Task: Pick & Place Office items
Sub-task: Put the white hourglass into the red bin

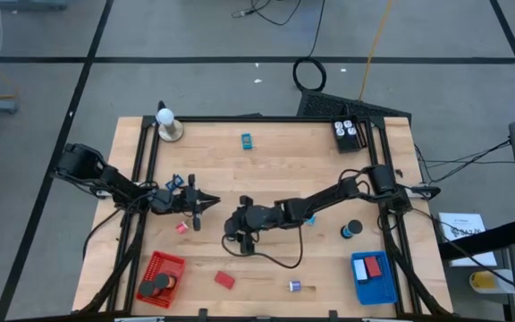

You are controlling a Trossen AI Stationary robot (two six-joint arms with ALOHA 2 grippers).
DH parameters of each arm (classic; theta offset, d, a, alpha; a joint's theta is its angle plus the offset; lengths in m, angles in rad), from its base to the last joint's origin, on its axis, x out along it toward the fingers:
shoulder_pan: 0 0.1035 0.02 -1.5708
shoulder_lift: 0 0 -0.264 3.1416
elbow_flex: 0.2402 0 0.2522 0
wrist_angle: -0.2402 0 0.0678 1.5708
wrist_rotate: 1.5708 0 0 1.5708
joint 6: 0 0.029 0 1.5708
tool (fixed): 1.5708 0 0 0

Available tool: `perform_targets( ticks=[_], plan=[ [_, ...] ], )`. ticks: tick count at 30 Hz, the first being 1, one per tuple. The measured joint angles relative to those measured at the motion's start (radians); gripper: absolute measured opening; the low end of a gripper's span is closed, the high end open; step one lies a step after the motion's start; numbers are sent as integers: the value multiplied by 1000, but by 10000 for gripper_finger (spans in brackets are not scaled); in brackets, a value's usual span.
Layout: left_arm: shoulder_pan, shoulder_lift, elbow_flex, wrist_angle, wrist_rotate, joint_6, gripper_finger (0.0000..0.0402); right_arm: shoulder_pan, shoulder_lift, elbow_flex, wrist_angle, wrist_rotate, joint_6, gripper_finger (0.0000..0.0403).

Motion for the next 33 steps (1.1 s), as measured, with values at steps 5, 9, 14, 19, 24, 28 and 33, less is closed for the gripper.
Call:
perform_targets(
  ticks=[5, 9, 14, 19, 24, 28, 33],
  plan=[
    [0, 0, 0, -3, 3, -20, 37, 1, 6, 1, -2, 6, -7, 227],
    [0, 0, 0, -7, 17, -54, 37, 13, -2, 0, 21, 35, -41, 267],
    [0, -1, 0, 8, 19, -53, 37, 32, -64, 1, -21, 85, -104, 299],
    [3, -6, 4, 8, 19, -59, 37, 57, -191, -19, -193, 108, -145, 274],
    [3, -36, 12, 5, 53, -32, 8, 70, -342, -229, -168, 217, -173, 185],
    [3, -96, 29, -2, 100, -27, 8, 61, -474, -465, 75, 225, -154, 98],
    [4, -197, 108, -277, 144, -73, 4, 62, -590, -720, 380, 220, -158, 10]
  ],
)
